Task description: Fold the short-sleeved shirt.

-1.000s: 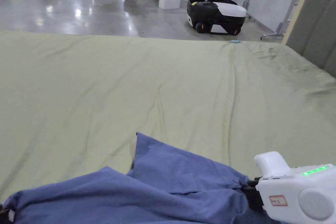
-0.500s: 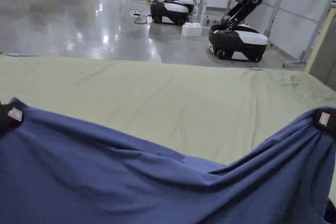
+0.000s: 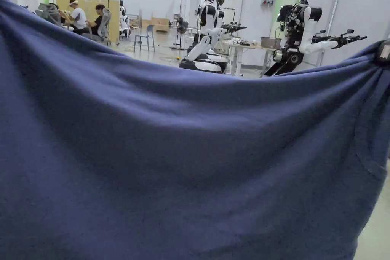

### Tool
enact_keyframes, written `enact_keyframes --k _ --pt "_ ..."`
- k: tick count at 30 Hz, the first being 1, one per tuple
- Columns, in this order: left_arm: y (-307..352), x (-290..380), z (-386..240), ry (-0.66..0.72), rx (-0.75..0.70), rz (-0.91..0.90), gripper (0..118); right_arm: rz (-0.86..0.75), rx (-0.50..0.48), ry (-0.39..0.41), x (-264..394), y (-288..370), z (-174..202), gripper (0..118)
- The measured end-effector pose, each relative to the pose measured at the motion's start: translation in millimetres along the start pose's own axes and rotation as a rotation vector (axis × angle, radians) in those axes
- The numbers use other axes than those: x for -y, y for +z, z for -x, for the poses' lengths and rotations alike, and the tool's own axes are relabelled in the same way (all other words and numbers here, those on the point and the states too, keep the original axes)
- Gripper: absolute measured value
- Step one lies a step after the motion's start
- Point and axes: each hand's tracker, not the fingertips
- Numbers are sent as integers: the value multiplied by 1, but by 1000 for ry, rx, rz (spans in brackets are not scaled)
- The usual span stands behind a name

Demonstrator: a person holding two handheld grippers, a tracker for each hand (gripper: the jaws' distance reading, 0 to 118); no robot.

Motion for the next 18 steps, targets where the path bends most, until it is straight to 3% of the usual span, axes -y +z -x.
enact_keyframes --k 9,18 --pt "-79 -58 -21 -15 -63 -112 2 -152 28 -57 -66 -95 25 9" --pt "-162 -51 -34 -41 -130 -154 2 -220 91 -64 -73 -185 39 9"
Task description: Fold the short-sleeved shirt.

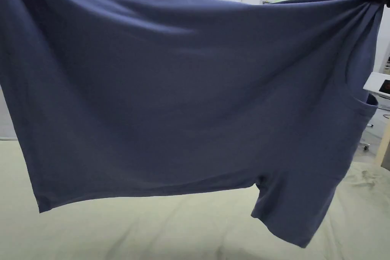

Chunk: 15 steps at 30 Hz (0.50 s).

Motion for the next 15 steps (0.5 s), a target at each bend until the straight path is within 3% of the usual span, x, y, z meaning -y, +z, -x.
enact_keyframes --k 9,15 --pt "-61 80 -9 -5 13 108 2 21 -11 -16 58 -45 -18 9" --pt "-63 160 2 62 110 248 2 178 -8 1 126 -51 -53 9"
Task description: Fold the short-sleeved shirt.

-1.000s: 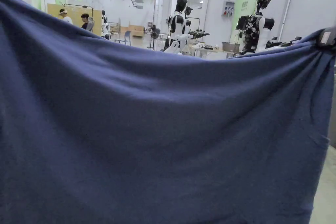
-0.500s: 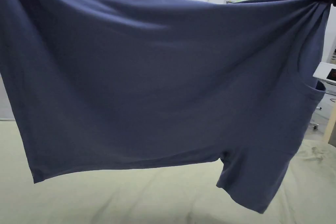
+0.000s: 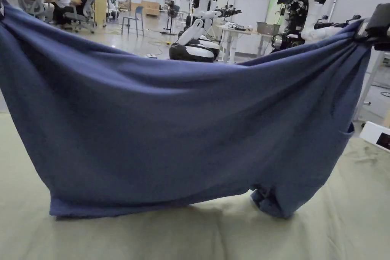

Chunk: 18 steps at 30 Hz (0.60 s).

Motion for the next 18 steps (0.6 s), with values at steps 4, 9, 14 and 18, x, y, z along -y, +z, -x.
enact_keyframes --k 4,9,14,18 --pt "7 49 9 43 55 111 2 104 -17 -29 52 19 -12 9" --pt "39 104 17 -23 74 215 2 234 -20 -59 115 62 -33 9" --pt "89 158 28 19 54 251 2 400 -29 -84 176 116 -54 9" --pt "141 205 36 55 33 304 2 465 -27 -54 218 165 -63 9"
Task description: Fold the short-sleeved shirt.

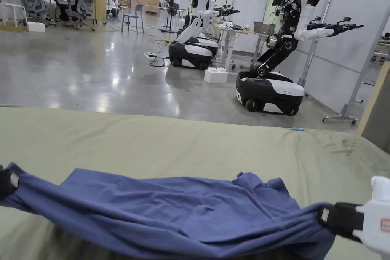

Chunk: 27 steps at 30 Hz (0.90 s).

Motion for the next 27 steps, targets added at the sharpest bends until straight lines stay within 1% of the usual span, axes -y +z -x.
enact_keyframes --k 4,11,16,19,22,27 --pt "33 45 8 13 -15 36 2 54 -12 -40 39 19 -14 9" --pt "94 100 23 6 -60 45 2 69 28 -25 78 54 -28 9" --pt "137 131 31 58 -30 54 2 67 37 -52 96 83 -43 9" --pt "161 151 32 60 -16 74 2 88 58 -53 115 98 -52 9" --pt "185 171 34 78 12 106 2 123 59 -78 138 112 -61 9" --pt "218 196 41 134 20 144 2 146 79 -100 168 134 -71 9"
